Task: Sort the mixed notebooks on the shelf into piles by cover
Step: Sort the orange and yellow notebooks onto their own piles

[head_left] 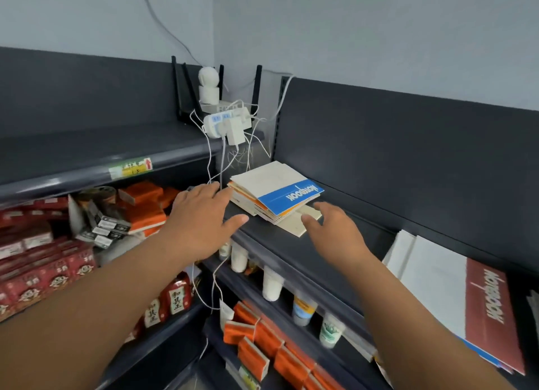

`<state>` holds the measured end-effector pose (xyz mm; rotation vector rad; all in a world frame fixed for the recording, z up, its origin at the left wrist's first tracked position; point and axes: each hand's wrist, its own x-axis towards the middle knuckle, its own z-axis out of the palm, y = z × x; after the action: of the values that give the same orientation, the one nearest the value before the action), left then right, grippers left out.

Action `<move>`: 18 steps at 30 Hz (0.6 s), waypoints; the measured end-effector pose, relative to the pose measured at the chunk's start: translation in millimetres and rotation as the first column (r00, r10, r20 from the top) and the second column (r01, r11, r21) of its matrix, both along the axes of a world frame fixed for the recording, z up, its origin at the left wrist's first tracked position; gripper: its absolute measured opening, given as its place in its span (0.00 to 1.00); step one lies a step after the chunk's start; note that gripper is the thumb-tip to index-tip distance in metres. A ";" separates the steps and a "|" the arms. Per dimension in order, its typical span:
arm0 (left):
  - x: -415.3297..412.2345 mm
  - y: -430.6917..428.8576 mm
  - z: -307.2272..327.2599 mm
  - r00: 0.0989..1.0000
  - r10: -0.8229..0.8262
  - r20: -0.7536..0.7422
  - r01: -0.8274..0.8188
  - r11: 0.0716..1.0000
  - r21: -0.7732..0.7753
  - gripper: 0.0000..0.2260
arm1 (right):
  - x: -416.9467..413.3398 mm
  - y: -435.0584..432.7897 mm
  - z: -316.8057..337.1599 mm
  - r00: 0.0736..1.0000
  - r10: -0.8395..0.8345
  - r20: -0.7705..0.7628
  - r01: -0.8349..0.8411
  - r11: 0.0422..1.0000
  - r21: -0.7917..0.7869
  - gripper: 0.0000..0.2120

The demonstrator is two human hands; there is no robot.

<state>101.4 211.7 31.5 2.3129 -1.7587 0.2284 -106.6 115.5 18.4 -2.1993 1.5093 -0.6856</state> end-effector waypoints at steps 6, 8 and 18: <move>42.3 -71.1 4.5 1.000 0.011 0.024 -0.011 1.000 -0.018 0.32 | 35.5 -74.5 -7.9 1.000 -0.016 -0.013 0.017 0.997 0.075 0.26; 53.6 -97.0 2.6 1.000 0.009 0.009 -0.008 1.000 -0.023 0.33 | 44.9 -97.2 -10.2 0.999 -0.039 -0.019 0.041 0.995 0.096 0.25; 94.4 -228.2 -13.4 0.978 -0.198 -0.060 0.201 0.978 0.058 0.32 | 83.2 -158.0 -37.8 0.966 -0.254 0.044 0.233 0.935 0.268 0.21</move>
<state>195.8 -16.4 18.2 2.1421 -1.9806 0.0746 -23.3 -42.4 -19.4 -1.7901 1.7405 -0.5989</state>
